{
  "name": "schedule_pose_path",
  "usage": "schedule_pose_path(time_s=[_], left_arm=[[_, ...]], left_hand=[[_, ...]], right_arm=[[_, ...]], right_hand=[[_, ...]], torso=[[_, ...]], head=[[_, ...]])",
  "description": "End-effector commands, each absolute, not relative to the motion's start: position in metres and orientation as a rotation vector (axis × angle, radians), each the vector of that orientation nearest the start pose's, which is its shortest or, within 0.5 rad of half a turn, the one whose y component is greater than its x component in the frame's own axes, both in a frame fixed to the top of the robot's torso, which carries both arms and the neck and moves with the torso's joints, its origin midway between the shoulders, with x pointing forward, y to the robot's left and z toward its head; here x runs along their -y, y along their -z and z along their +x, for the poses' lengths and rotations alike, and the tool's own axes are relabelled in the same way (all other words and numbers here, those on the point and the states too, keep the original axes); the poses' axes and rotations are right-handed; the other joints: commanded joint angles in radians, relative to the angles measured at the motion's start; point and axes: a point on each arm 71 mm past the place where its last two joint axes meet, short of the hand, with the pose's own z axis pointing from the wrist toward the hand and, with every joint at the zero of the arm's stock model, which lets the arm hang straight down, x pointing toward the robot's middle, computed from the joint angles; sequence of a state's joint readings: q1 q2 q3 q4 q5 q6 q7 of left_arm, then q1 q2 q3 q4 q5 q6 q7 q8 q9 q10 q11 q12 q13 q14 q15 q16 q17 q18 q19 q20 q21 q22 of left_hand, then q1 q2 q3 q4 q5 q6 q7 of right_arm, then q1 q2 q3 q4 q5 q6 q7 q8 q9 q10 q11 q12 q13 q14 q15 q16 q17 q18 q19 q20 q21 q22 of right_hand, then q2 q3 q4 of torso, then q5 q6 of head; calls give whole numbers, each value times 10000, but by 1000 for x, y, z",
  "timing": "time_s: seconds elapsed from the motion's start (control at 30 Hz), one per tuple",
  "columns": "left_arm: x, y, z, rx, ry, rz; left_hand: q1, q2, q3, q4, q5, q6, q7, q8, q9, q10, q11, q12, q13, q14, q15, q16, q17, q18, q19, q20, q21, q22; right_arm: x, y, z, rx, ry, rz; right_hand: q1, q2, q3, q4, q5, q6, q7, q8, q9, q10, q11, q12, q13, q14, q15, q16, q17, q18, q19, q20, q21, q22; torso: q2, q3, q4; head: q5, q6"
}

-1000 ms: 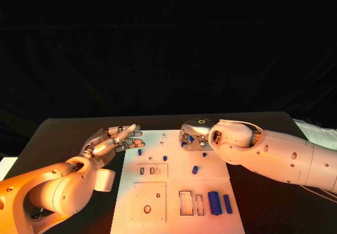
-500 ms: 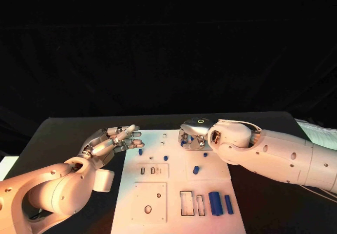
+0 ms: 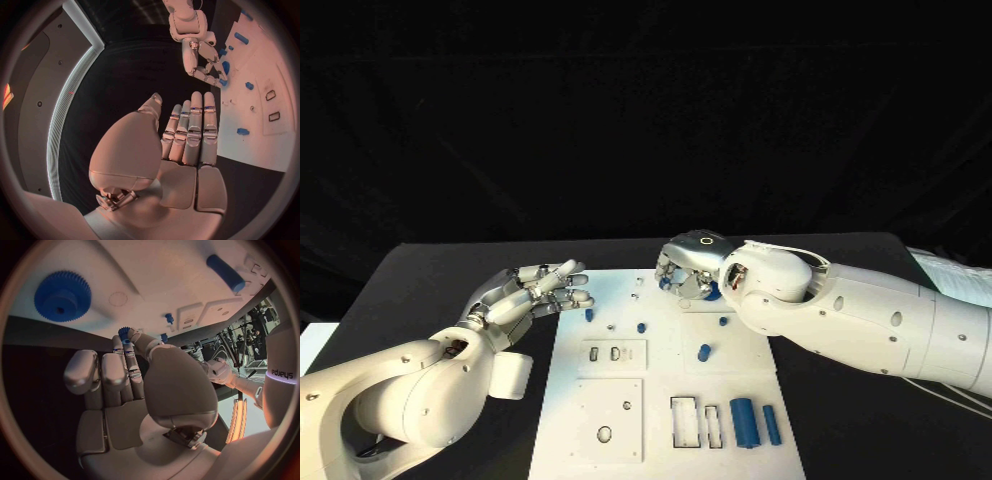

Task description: Assemble the parts on the task board

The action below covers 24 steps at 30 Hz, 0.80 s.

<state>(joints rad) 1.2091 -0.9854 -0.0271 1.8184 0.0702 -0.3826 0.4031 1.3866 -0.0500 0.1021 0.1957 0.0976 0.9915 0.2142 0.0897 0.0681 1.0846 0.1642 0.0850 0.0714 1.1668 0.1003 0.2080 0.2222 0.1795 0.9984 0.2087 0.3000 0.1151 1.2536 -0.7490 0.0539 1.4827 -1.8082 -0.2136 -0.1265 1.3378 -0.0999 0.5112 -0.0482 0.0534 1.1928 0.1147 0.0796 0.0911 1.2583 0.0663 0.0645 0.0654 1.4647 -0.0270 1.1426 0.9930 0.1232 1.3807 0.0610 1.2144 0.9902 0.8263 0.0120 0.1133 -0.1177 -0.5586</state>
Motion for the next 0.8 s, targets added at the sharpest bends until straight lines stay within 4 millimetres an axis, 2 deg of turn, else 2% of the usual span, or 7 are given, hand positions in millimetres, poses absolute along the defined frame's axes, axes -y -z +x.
schedule_pose_path(time_s=[0.03,0.2,0.5,0.8], left_arm=[[-194,146,434,-14179,16844,-11617],[-193,146,433,-14191,16880,-11603],[-192,144,433,-14181,16924,-11561],[-193,142,432,-14166,16950,-11524]], left_hand=[[-43,30,-25,-44,-34,-25,75,-38,-12,-62,-30,-29,-12,30,29,-10,13,30,16,32,-35,-8],[-43,30,-25,-44,-34,-25,75,-38,-12,-62,-30,-29,-12,30,29,-10,13,30,16,32,-35,-8],[-32,33,-22,-55,-34,-28,76,-44,-12,-66,-29,-35,-11,29,30,-11,18,30,17,33,-36,-10],[-32,33,-22,-55,-34,-28,76,-44,-12,-66,-29,-35,-11,29,30,-11,18,30,17,33,-36,-10]], right_arm=[[157,121,510,-14102,-4734,-4571],[147,120,513,-13931,-4853,-4556],[135,121,520,-13769,-4854,-4619],[129,126,525,-14154,-4755,-4851]], right_hand=[[227,88,65,-9,8,3,18,-50,15,176,-153,-28,14,343,-62,62,-2,-191,65,36,35,12],[215,64,90,1,9,-10,27,-69,17,155,-143,-29,10,338,-54,92,28,-194,57,45,66,46],[192,31,108,16,11,-25,38,-88,18,134,-132,-28,7,336,-46,132,68,-193,42,55,87,63],[136,-36,103,46,15,-29,38,-102,23,117,-125,-24,7,330,-37,162,88,-192,23,66,115,86]], torso=[[28,-8,42],[51,0,60],[114,-24,166],[134,-22,159]], head=[[24,33],[71,30],[3,38],[23,2]])
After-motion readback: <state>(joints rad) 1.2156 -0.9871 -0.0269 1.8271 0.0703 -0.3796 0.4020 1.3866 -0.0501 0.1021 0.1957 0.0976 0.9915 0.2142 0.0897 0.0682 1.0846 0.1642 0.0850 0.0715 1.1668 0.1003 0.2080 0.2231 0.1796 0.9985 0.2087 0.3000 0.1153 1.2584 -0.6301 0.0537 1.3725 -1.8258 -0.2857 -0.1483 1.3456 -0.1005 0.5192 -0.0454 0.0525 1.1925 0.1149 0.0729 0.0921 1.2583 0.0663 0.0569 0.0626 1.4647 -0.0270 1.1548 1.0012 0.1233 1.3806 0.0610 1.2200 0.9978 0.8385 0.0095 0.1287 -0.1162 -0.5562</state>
